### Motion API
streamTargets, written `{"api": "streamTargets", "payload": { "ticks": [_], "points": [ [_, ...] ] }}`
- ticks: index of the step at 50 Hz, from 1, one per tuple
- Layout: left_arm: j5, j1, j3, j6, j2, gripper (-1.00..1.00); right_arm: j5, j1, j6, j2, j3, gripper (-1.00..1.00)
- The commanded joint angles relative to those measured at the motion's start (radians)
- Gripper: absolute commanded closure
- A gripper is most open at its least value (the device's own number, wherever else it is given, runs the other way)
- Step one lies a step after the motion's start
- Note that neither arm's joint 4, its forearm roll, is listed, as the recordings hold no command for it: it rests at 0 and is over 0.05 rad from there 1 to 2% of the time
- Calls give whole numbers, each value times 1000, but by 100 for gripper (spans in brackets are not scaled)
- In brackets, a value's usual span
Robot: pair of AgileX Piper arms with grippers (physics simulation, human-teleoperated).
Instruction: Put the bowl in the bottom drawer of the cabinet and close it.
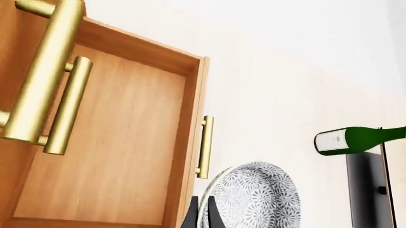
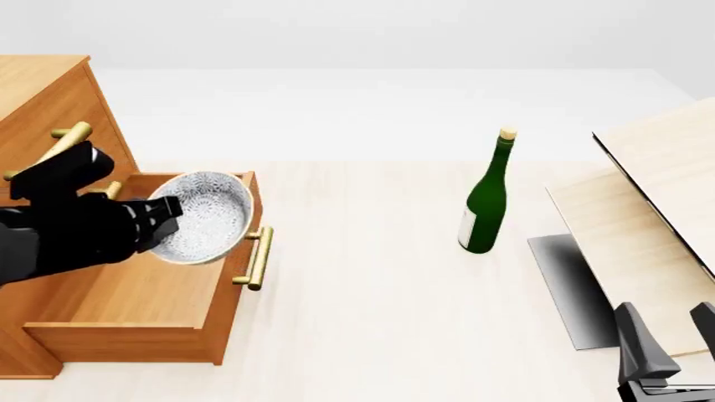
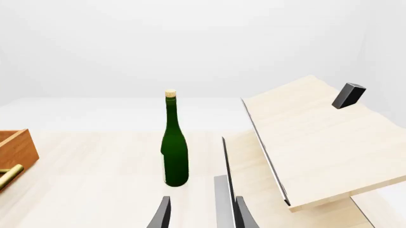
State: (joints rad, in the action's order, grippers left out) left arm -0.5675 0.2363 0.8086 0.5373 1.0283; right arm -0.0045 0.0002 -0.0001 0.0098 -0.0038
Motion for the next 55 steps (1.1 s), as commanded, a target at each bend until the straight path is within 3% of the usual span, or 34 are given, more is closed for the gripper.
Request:
{"api": "streamTargets", "payload": {
  "ticks": [1, 16, 34, 55],
  "points": [
    [28, -80, -32, 22, 13, 100, 0, 0, 0, 0, 0, -100],
    [47, -206, -42, 26, 27, 100, 0, 0, 0, 0, 0, -100],
    [118, -296, -65, 52, 91, 100, 0, 0, 0, 0, 0, -100],
    [286, -319, -85, 75, 297, 100, 0, 0, 0, 0, 0, -100]
  ]
}}
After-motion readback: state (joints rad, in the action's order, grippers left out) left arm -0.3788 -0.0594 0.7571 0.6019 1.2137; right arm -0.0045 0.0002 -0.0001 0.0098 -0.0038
